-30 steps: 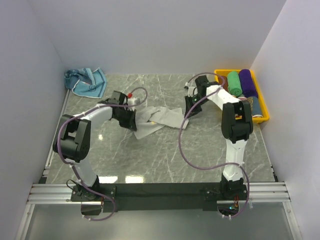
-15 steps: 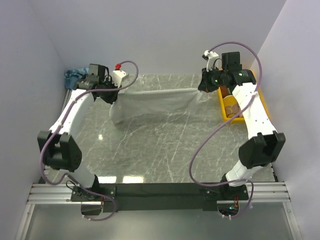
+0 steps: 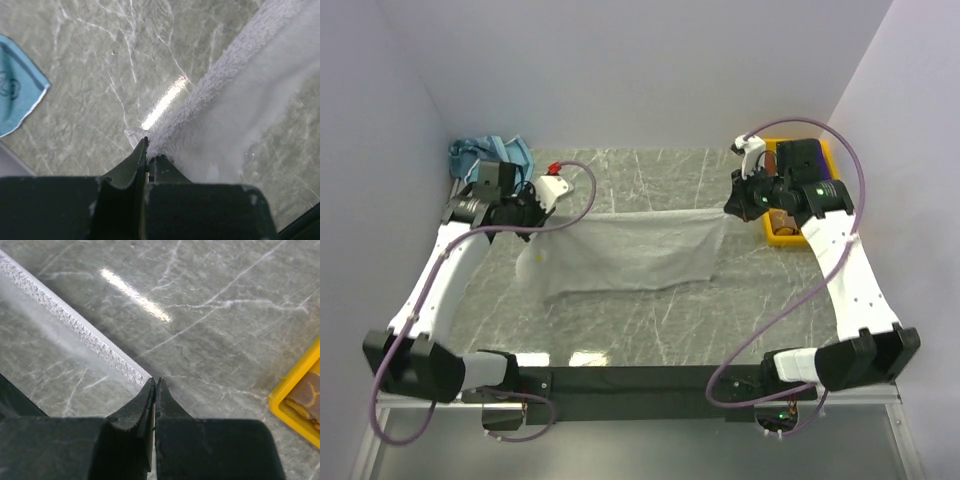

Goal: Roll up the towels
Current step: Flatten the towel

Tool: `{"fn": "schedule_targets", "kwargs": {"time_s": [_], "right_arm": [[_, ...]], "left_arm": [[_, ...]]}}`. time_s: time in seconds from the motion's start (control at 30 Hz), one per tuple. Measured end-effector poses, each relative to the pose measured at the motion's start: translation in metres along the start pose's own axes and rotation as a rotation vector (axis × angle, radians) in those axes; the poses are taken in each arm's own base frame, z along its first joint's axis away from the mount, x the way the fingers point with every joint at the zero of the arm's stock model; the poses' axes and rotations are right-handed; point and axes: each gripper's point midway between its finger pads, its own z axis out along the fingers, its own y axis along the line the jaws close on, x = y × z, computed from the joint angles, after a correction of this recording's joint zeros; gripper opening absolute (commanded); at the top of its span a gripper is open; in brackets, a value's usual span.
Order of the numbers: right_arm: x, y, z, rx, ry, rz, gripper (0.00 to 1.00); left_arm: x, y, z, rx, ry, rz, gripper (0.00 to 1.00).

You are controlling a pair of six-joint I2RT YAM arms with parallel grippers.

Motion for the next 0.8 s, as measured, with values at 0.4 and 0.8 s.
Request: {"fn": "schedule_targets", "kwargs": {"time_s": [0.4, 0.8], "right_arm": [[-0.05, -0.06, 0.06, 0.068, 0.042, 0.002, 0.0], [0.054, -0.029, 0.068, 0.034, 0.167, -0.124, 0.23]], "left_arm": [[-0.037, 0.08, 0.072, -0.091, 0.037, -0.065, 0.01], [0.048, -0.011, 0.08, 0.068, 0.128, -0.011, 0.5]]}}
